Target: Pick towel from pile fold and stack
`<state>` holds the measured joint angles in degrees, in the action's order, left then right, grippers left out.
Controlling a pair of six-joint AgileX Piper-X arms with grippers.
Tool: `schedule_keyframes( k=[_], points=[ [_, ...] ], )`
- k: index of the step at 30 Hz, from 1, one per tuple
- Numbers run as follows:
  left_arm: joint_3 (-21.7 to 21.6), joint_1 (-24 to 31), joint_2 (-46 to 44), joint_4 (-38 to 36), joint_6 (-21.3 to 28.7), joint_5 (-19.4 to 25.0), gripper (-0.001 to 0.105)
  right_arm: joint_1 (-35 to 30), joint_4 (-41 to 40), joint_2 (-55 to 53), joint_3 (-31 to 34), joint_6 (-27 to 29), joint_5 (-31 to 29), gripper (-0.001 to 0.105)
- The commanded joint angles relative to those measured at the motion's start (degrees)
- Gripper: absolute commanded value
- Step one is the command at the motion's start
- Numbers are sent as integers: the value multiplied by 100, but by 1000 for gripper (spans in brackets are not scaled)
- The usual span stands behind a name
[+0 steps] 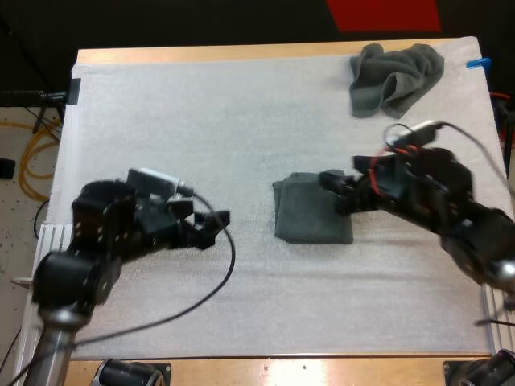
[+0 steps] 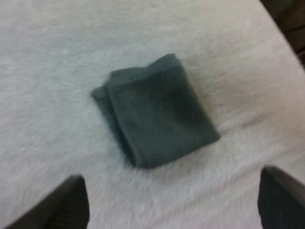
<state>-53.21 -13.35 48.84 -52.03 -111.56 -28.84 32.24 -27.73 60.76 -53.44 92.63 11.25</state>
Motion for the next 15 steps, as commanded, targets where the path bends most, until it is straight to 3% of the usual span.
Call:
schedule_keyframes(
  k=[1, 8, 15],
  points=[
    [5, -50, 157, 302, -97, -48, 71, -8, -311, -273, -37, 288, -314, 67],
    [5, -531, 1449, 1160, -229, 232, 71, -8, -1443, -1223, -37, 388, -1060, 67],
    [5, -879, 2958, 2129, -802, 331, 71, -8, -2262, -1634, -23, 388, -1358, 67]
  ],
)
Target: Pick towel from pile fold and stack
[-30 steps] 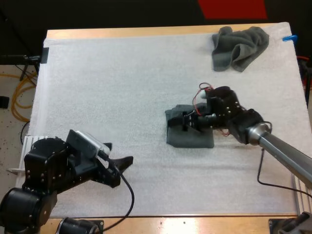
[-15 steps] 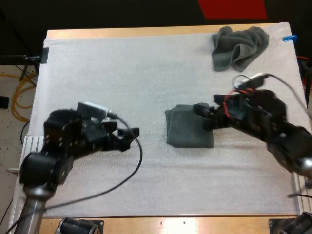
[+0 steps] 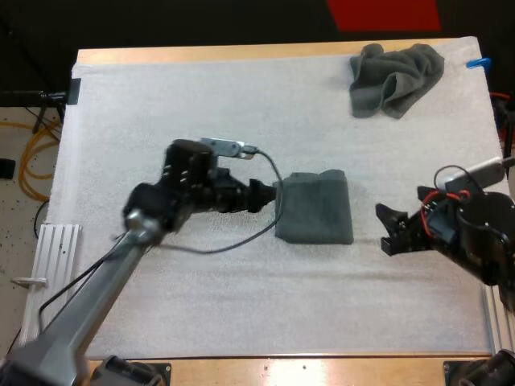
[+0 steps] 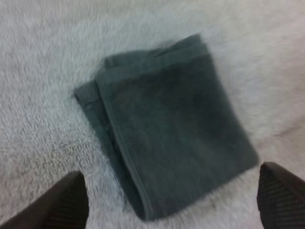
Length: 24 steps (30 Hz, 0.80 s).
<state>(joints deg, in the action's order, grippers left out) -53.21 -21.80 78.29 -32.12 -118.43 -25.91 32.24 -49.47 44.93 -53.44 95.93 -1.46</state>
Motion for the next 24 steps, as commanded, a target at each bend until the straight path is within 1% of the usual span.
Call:
schedule_keyframes(
  k=[1, 3, 8, 13, 16, 19, 24],
  points=[
    [5, -87, 255, 248, -178, 29, 71, -8, -180, -97, -22, 58, -140, 67],
    [5, -162, 646, 400, -299, -34, 71, -8, -278, -149, -23, 58, -146, 67],
    [-9, -354, 1559, 720, -619, -428, 71, -8, -347, -216, -23, 58, -145, 67],
    [-156, -403, 2163, 760, -648, -792, 71, -8, -347, -216, -23, 58, -145, 67],
    [-204, -403, 2304, 886, -655, -990, 71, -8, -347, -216, -23, 58, -145, 67],
    [-205, -416, 2339, 1021, -795, -1198, 71, -8, -347, -216, -23, 58, -151, 67],
    [-236, -655, 2473, 1021, -981, -1175, 71, -8, -347, -216, -23, 58, -267, 67]
  ],
)
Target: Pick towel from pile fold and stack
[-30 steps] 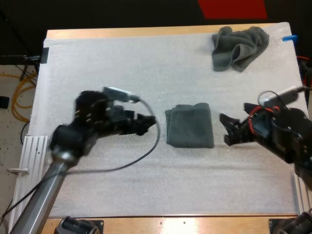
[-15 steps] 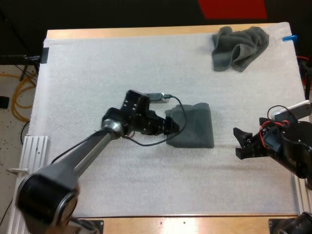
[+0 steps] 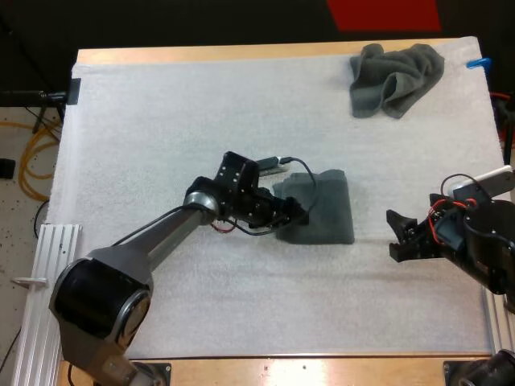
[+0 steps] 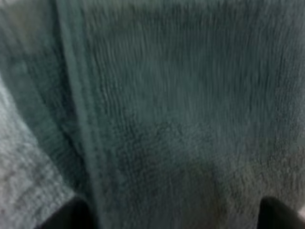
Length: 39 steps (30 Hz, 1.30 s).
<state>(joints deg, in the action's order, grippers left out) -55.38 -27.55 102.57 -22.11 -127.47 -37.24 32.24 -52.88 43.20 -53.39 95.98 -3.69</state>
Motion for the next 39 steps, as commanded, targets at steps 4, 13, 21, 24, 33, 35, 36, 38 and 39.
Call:
schedule_keyframes(
  k=[4, 13, 21, 24, 33, 35, 36, 38, 39],
  points=[
    [-211, -450, 170, 172, -189, -29, 71, -8, -6, -43, -28, 53, -44, 67],
    [-411, -674, 292, 43, -216, 277, 42, -8, -6, -43, -28, 53, -44, 67],
    [-564, -501, 292, -702, 256, 305, 0, -8, -151, -43, -28, 53, -44, 67],
    [-681, -217, 230, -1576, 911, 772, 0, -8, -314, -43, -28, 68, -44, 67],
    [-763, 1296, -302, -3691, 3007, 3504, 0, -8, -350, -43, -28, 68, -44, 67],
    [-763, 1754, -353, -3872, 3201, 3806, 0, -8, -350, -43, -28, 68, -44, 67],
    [-763, 1953, -365, -3927, 3256, 3867, 0, -8, -350, -43, -28, 68, -44, 67],
    [-763, 2388, -375, -4019, 3298, 3882, 0, -8, -350, -43, -28, 68, -44, 67],
    [-763, 2604, -372, -4065, 3304, 3882, 0, -8, -350, -43, -28, 68, -44, 67]
  ],
)
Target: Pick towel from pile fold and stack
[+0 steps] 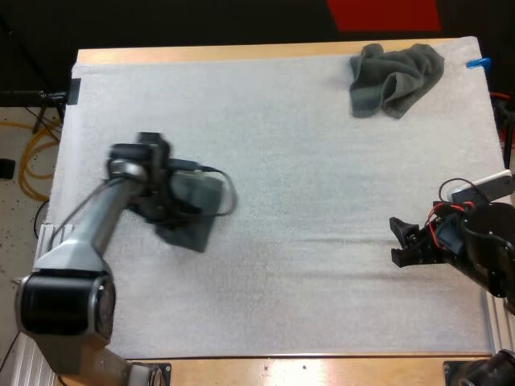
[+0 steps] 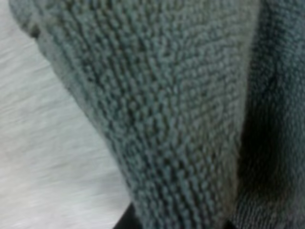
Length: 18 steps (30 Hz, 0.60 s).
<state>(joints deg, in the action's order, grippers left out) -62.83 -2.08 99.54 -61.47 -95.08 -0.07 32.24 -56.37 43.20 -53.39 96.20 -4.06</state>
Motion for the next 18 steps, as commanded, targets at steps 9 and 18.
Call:
schedule_keyframes(
  k=[9, 18],
  points=[
    [-17, 1505, -77, -313, 407, -199, 3, -8, 126, -43, -28, 28, -7, 67],
    [-17, 2011, -389, -389, 410, -176, 56, -8, 129, -43, -28, 3, -7, 67]
  ],
)
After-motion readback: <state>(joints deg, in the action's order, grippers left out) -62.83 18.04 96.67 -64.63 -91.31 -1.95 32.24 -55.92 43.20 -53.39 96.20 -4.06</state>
